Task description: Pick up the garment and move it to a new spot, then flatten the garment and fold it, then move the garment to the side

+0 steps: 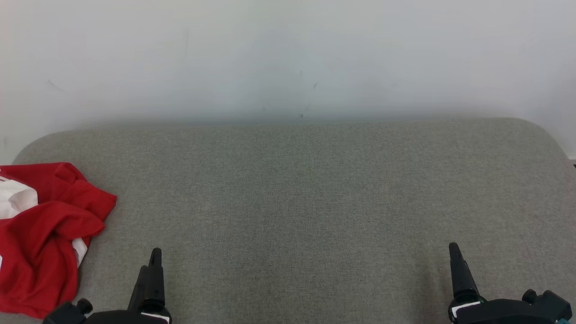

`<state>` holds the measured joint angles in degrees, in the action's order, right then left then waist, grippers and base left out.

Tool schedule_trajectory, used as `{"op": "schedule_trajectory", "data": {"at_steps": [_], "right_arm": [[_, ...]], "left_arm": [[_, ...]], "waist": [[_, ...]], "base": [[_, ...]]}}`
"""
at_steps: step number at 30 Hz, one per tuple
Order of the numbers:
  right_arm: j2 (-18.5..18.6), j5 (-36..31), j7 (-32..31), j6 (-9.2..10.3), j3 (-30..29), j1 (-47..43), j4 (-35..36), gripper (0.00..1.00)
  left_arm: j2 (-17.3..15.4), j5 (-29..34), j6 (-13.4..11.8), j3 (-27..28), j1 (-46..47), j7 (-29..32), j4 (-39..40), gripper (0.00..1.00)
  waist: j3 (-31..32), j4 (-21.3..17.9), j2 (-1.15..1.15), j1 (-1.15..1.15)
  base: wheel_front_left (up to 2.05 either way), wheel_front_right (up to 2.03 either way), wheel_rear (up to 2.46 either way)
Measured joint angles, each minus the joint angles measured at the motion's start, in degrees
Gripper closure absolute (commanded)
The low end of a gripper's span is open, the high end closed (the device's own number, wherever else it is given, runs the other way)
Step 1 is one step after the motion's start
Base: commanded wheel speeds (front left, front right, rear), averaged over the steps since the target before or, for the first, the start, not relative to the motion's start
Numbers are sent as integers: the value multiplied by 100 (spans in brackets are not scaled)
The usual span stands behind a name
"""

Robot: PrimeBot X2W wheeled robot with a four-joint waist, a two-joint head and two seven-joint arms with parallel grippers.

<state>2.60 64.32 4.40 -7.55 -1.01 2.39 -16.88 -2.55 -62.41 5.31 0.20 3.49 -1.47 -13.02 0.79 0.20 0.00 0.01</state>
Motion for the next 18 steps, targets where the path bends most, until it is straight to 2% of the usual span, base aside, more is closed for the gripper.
{"op": "schedule_trajectory", "data": {"at_steps": [7, 11, 18], "right_arm": [[1, -795, 68, 0, 37, 15, -63, 0], [1, -1295, 116, 0, 46, 21, -56, 0], [3, -2058, 107, 0, 34, 21, 16, 0]], "left_arm": [[-2, 764, -34, -74, -31, -160, 86, 0], [-2, 1406, -35, -181, -92, -258, 79, 0], [-4, 2049, -93, -270, -95, -399, 80, 0]], "waist": [[18, -3, 0, 0], [32, -3, 0, 0], [46, 9, 0, 0]], "base": [[0, 0, 0], [0, 0, 0], [0, 0, 0]]}}
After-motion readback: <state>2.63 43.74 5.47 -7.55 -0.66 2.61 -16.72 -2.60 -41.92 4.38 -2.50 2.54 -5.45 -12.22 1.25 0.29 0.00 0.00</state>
